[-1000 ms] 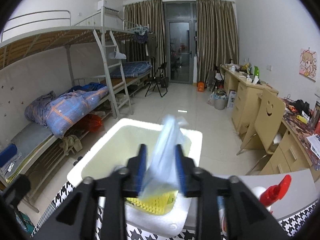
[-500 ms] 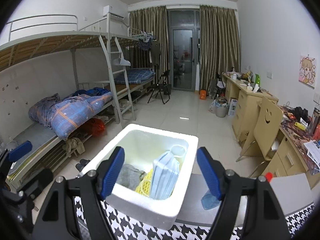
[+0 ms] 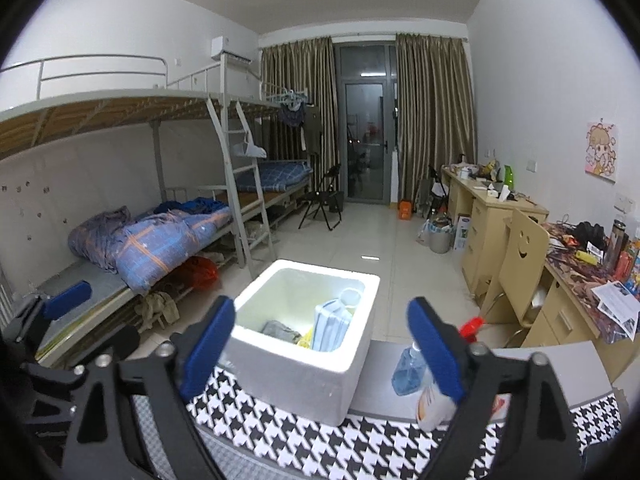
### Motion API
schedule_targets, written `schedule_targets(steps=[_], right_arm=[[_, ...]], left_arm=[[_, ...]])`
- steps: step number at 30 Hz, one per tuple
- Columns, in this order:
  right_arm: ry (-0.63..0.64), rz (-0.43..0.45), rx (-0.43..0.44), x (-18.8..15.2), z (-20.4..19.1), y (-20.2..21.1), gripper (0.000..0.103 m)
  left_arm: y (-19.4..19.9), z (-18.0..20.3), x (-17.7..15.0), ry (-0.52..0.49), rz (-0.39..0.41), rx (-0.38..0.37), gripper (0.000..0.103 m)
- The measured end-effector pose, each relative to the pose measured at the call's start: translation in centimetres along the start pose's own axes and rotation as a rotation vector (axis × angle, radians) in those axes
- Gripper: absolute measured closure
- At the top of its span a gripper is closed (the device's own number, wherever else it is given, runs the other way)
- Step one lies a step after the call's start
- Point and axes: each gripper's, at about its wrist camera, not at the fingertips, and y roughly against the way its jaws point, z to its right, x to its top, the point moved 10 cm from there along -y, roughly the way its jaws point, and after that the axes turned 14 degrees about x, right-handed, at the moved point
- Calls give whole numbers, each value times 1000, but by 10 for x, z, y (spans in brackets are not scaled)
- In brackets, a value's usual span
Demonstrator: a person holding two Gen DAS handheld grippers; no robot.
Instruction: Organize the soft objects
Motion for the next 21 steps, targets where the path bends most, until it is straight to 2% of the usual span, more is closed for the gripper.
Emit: schedule_targets(steps=[4,15,21], right_arm=[[21,27,4,-5,-12,27,1],[54,82,-3,-35,-42,97,0],[42,121,-24,-65,-42,124,0]], left_arm=[[27,3,2,-18,44,-1,1],[100,3,-9,14,115,-46,1],[122,1,-33,17,124,-46,1]])
